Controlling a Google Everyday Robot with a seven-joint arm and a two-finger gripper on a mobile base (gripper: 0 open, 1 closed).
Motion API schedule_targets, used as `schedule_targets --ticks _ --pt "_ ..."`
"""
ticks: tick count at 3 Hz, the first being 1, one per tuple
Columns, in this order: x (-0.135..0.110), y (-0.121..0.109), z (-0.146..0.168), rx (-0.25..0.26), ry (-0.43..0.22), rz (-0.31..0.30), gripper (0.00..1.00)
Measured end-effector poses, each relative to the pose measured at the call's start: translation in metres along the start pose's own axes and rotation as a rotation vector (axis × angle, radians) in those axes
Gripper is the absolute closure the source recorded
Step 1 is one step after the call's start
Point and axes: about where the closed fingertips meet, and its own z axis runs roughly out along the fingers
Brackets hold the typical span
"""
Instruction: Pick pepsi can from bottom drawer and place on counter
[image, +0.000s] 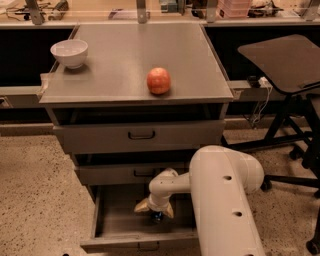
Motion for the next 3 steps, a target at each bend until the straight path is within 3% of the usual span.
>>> schedule_targets --ticks 2,3 --pt "0.029 0.028 0.040 -0.085 0.078 -0.026 0.00" --pt "0.039 0.038 0.058 -0.065 0.084 -0.031 0.00"
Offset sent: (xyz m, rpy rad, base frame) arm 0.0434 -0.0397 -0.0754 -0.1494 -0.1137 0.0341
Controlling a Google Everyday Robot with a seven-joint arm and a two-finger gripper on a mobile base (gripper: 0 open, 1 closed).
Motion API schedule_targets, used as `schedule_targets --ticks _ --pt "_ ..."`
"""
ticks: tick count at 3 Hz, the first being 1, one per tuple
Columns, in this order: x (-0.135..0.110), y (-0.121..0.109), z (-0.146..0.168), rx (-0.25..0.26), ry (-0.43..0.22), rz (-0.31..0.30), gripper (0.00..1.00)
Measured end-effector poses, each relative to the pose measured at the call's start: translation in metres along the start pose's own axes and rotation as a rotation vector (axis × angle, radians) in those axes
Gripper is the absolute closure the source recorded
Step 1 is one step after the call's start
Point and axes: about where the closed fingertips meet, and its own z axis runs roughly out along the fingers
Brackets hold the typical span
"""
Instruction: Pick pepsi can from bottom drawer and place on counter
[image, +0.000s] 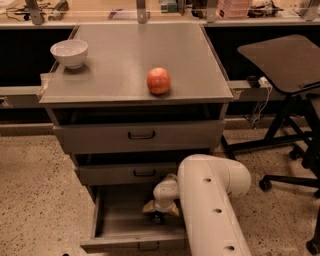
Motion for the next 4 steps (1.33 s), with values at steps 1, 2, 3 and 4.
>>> schedule_targets --ticks 1,2,3,4 --pt "0.005 0.002 0.017 0.028 0.009 -0.035 0.27" --pt "0.012 0.007 0.026 0.021 0.031 -0.040 0.43" --pt "0.016 0.011 0.034 0.006 0.044 -0.040 0.43" --pt "0.018 0.009 0.041 0.005 0.053 -0.059 0.65"
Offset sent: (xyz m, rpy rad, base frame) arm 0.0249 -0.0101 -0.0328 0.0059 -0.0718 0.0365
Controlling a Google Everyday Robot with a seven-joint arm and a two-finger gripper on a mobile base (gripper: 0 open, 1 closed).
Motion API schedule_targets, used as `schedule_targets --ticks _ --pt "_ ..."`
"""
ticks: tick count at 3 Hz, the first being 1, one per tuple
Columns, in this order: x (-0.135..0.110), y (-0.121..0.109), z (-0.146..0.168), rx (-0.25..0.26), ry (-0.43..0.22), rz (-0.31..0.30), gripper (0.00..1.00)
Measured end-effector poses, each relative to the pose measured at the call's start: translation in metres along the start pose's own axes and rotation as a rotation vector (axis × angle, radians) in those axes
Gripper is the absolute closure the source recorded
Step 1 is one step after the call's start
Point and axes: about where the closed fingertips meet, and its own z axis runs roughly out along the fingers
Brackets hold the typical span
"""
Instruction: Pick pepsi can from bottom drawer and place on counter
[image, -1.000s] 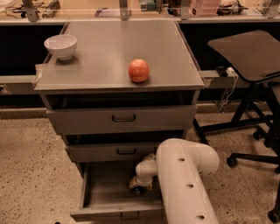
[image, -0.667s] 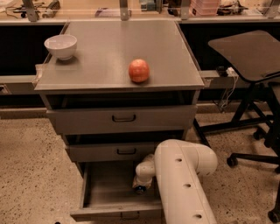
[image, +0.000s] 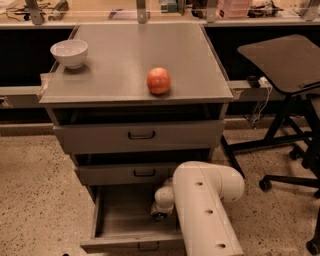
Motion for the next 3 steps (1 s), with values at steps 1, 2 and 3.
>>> schedule_targets --ticks 1,2,3 --pt "-0.001 -0.002 0.001 0.003 0.010 -0.009 0.80" --pt "-0.001 -0.002 -0.002 0.013 0.010 -0.010 1.00" --pt "-0.013 -0.006 -0.027 0.131 0.014 -0.021 1.00"
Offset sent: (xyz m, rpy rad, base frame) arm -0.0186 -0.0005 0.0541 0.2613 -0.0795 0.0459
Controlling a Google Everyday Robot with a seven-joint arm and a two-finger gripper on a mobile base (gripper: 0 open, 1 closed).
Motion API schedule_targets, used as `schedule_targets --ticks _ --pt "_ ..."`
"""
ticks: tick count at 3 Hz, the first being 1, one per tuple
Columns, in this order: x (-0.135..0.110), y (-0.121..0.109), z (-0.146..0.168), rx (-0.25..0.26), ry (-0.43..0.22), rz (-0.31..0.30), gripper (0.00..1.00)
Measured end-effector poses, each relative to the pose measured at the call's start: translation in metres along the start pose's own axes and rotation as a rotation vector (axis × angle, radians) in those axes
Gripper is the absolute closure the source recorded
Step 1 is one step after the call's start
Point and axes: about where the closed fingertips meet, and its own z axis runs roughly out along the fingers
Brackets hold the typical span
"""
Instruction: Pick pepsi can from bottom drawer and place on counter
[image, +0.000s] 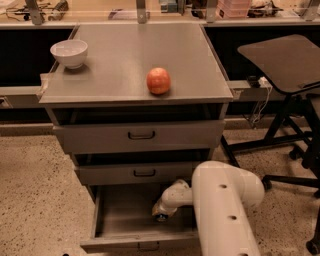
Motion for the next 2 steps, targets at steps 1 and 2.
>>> schedule_targets --ticks 1,2 --pt "-0.0032 0.0080 -0.0014 0.008 -0.001 -0.046 1.00" --pt "-0.0033 0.0080 -0.0014 0.008 -0.001 -0.046 1.00"
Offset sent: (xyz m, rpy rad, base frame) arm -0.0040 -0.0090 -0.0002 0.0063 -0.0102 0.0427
